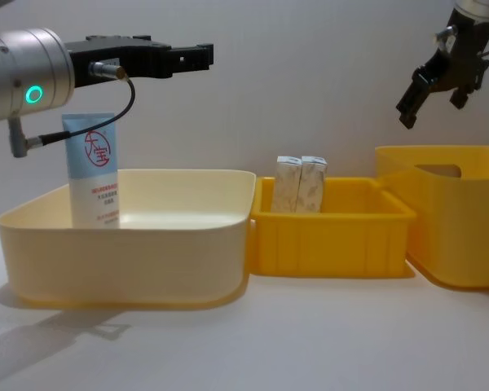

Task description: Bimanual collaborative sorting of washing and personal care products

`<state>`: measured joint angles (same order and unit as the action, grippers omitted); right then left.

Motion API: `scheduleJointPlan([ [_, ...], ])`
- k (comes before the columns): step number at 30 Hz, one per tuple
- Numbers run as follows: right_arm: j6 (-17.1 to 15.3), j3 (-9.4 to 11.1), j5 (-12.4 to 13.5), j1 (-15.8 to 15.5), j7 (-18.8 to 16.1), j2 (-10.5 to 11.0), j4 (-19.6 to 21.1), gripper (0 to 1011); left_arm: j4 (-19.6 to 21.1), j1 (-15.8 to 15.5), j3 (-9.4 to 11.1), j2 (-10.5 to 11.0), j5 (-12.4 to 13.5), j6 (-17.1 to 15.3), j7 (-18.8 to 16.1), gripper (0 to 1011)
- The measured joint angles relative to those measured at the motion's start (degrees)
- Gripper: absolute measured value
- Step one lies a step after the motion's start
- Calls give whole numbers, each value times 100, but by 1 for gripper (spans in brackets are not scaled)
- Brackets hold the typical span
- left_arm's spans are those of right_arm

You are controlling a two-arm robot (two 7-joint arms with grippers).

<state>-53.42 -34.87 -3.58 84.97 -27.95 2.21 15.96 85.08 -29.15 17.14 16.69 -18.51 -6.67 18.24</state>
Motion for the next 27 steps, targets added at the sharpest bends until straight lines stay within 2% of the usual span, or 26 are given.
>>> scheduleJointPlan([
  [7,15,129,7,-284,353,115,617,1001,0,0,0,0,0,0,0,1000],
  [13,24,260,-9,-660,731,252,1448,1001,0,0,0,0,0,0,0,1000],
  [15,25,269,-14,-686,770,261,1506,1001,0,0,0,0,0,0,0,1000],
  [21,48,375,-99,-1086,1168,389,2387,1001,0,0,0,0,0,0,0,1000],
  [27,90,442,-184,-1401,1463,474,3051,1001,0,0,0,0,0,0,0,1000],
])
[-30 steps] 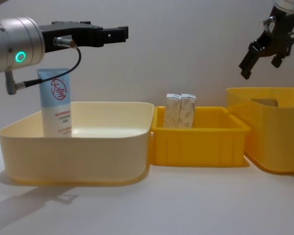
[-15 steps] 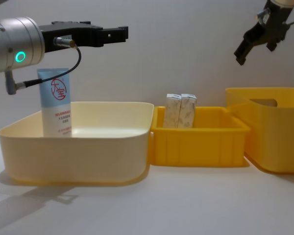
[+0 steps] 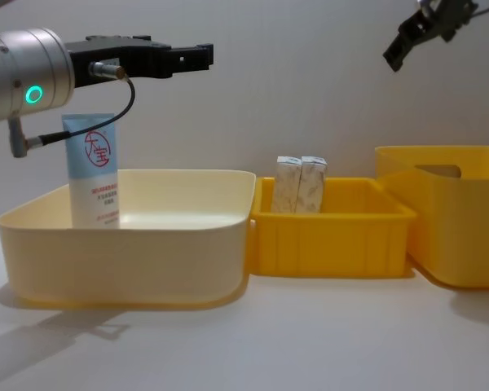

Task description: Bimanual collaborative sorting of washing and personal care products

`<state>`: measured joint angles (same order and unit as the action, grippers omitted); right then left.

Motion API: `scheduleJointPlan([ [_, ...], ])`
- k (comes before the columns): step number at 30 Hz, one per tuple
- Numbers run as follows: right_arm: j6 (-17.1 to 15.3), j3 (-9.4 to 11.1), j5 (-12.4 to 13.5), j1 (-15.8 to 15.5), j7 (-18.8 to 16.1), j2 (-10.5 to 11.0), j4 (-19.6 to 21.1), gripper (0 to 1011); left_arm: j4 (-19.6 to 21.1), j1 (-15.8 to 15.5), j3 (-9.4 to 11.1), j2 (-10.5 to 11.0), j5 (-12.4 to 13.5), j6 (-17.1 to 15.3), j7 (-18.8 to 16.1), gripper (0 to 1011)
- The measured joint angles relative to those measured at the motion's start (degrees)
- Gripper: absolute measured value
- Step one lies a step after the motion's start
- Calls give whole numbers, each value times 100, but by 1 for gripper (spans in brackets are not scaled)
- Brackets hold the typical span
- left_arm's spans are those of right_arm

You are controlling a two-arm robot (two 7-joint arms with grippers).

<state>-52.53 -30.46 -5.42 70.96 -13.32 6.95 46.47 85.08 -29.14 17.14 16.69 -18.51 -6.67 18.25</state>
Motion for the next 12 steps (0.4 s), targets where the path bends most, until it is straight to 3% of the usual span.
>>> scheduleJointPlan([
  [12,218,75,-271,-584,664,129,1246,1001,0,0,0,0,0,0,0,1000],
])
